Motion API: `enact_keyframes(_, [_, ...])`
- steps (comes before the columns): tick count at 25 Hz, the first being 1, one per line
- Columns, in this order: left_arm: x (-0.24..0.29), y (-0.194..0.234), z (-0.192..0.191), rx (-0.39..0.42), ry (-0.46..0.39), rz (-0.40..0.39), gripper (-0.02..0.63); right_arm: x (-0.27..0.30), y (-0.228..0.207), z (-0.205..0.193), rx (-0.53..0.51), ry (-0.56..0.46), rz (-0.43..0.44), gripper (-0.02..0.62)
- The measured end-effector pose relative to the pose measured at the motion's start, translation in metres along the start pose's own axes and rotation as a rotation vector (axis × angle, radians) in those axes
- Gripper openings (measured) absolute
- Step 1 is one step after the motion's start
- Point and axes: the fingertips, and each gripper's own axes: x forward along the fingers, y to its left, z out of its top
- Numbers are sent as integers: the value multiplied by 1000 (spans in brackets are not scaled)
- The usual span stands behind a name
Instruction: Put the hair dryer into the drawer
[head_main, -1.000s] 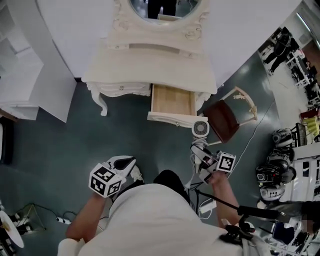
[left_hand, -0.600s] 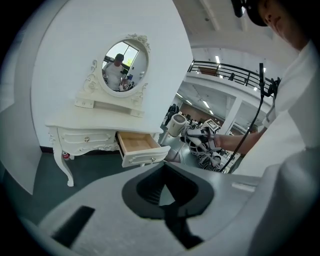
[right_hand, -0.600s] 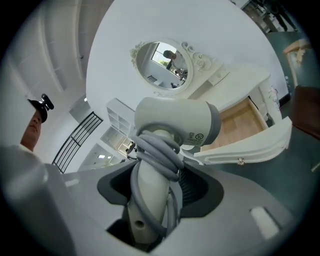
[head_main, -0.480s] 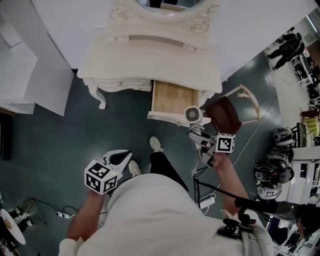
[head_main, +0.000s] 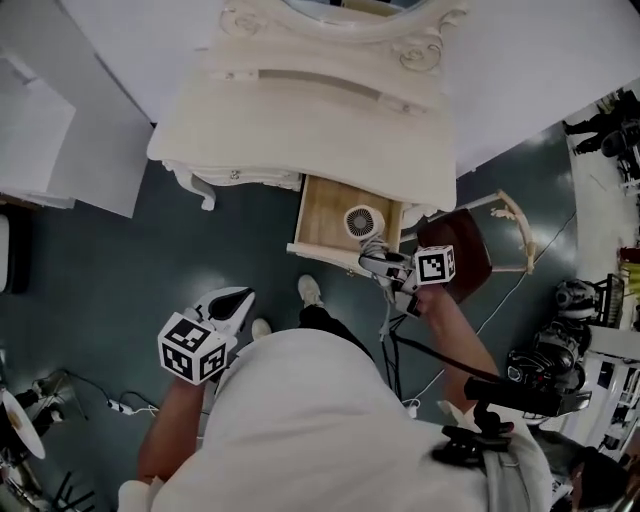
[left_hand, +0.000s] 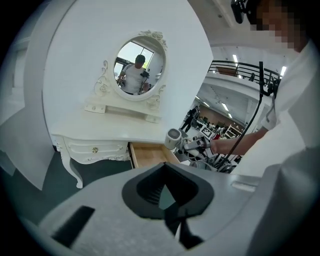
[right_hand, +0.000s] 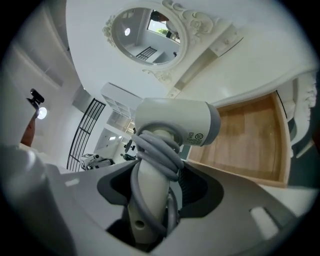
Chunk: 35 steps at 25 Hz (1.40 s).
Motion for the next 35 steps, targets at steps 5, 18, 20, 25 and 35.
enact_keyframes(5, [22,-1,15,-21,-7,53,3,8,-41,8,-61,172,-16,239])
enact_keyframes(18, [37,9,25,-112,-23,199,3,45,-113,20,-177,485,-48,239])
enact_keyframes(20, [38,11,24,-122,-21,212,3,52,-121,22,-191,510,-57,239])
enact_keyframes(25, [34,15,24,-139,-14,245,3,66,-140,28,-263,560,-100,239])
enact_keyframes(35, [29,23,25,-148,6,281,3,80,-185,38,-426,586,-259,239])
